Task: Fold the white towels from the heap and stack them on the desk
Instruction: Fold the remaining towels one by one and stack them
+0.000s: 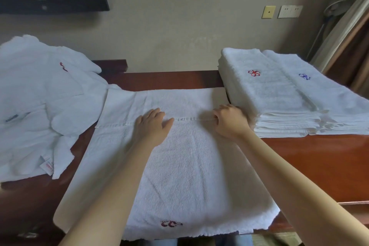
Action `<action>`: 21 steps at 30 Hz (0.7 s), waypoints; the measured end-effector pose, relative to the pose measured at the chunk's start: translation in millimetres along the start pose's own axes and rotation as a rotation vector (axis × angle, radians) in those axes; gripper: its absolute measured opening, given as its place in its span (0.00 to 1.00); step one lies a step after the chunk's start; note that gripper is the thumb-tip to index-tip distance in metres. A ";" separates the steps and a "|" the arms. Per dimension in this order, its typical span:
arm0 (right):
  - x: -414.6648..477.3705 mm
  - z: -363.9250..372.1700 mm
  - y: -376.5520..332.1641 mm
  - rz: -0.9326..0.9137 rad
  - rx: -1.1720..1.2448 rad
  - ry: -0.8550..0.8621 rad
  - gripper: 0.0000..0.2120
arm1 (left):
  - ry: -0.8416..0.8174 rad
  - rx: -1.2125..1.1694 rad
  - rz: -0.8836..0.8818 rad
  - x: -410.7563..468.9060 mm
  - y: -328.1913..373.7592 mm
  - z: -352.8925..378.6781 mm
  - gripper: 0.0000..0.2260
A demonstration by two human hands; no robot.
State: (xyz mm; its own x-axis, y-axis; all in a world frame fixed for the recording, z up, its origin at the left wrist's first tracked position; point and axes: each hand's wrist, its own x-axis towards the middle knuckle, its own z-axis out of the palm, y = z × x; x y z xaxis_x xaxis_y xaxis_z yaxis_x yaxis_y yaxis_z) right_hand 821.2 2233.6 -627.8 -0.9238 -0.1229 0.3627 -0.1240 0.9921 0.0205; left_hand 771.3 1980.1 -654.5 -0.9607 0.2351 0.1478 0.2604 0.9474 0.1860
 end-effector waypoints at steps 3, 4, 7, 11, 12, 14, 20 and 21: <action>7.3 -1.6 -10.1 0.065 0.093 0.081 0.07 | 0.050 -0.002 -0.015 1.8 2.6 -4.0 0.21; 12.6 -2.0 -14.3 0.090 0.151 0.090 0.09 | 0.068 -0.015 -0.030 4.4 3.5 -6.4 0.18; 33.3 0.8 -27.6 0.143 0.334 0.048 0.16 | 0.126 -0.054 -0.052 21.6 8.2 -13.4 0.12; 66.2 11.7 -48.9 0.136 0.433 -0.042 0.21 | 0.195 -0.145 -0.035 61.5 13.0 -17.8 0.12; 74.3 15.5 -54.9 0.130 0.450 -0.057 0.22 | 0.196 -0.164 -0.043 72.3 12.6 -18.6 0.13; 88.9 24.5 -65.8 0.118 0.488 -0.076 0.24 | 0.176 -0.171 -0.076 91.7 7.3 -18.3 0.16; 129.8 50.8 -70.4 0.099 0.414 -0.215 0.24 | -0.090 -0.077 -0.110 126.9 -19.5 -1.4 0.21; 131.2 55.3 -67.4 0.085 0.357 -0.290 0.24 | -0.154 -0.003 -0.106 127.2 -23.9 4.0 0.23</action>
State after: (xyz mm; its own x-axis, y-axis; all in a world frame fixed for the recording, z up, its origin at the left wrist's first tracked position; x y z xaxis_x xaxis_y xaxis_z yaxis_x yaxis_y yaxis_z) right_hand 688.3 2149.2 -633.1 -0.9929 -0.0943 0.0727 -0.1135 0.9341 -0.3385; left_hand 642.5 1988.2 -644.0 -0.9860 0.1649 -0.0234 0.1572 0.9679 0.1960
